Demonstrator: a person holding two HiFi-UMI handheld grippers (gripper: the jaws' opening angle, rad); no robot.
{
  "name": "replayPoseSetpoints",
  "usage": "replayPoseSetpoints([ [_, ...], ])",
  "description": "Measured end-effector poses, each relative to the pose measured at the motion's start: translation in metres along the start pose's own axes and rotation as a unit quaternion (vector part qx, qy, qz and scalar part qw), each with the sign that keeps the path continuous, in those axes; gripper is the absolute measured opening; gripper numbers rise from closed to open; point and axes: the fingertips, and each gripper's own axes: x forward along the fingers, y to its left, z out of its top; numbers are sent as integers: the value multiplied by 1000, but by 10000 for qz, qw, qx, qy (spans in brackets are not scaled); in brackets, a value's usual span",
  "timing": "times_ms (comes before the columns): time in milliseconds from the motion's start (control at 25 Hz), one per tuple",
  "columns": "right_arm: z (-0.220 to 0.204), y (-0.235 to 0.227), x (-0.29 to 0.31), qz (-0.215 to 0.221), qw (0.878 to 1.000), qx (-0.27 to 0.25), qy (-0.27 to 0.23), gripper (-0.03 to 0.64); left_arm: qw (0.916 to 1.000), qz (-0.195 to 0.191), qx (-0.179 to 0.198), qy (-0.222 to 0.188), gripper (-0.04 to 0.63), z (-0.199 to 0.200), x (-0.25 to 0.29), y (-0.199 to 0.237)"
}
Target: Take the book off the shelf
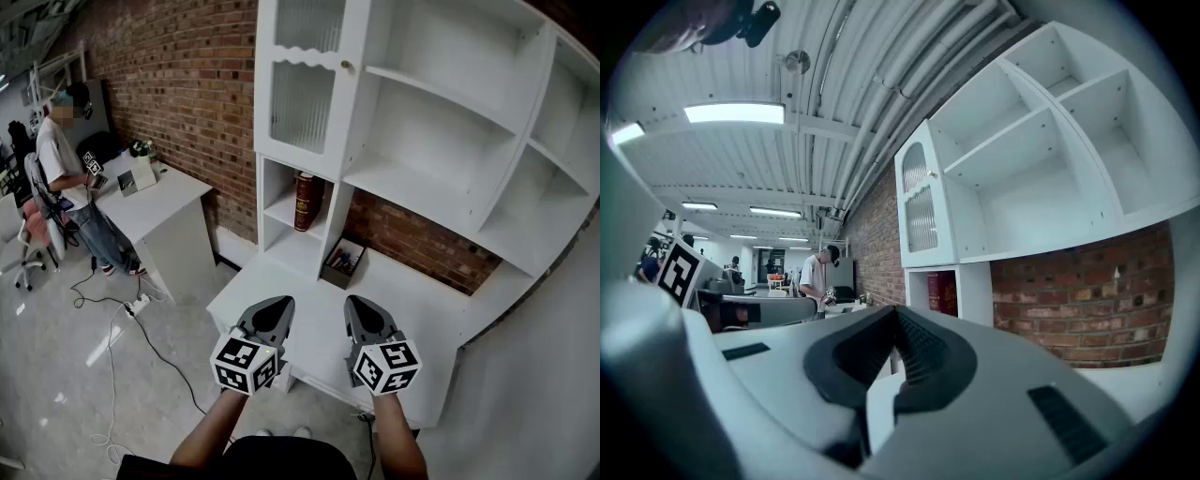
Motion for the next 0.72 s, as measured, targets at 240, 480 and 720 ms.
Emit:
replayPoseSetpoints([
  [240,0,-2,5,86,9999,106,-62,18,10000,32,29,20,15,-2,5,2],
  [480,-2,-8,9,211,9998,-4,-13,19,9998,158,80,4,15,-3,14,3],
  [720,-10,-5,12,588,9972,-451,84,19,9994,260,206,4,17,-7,31,-3],
])
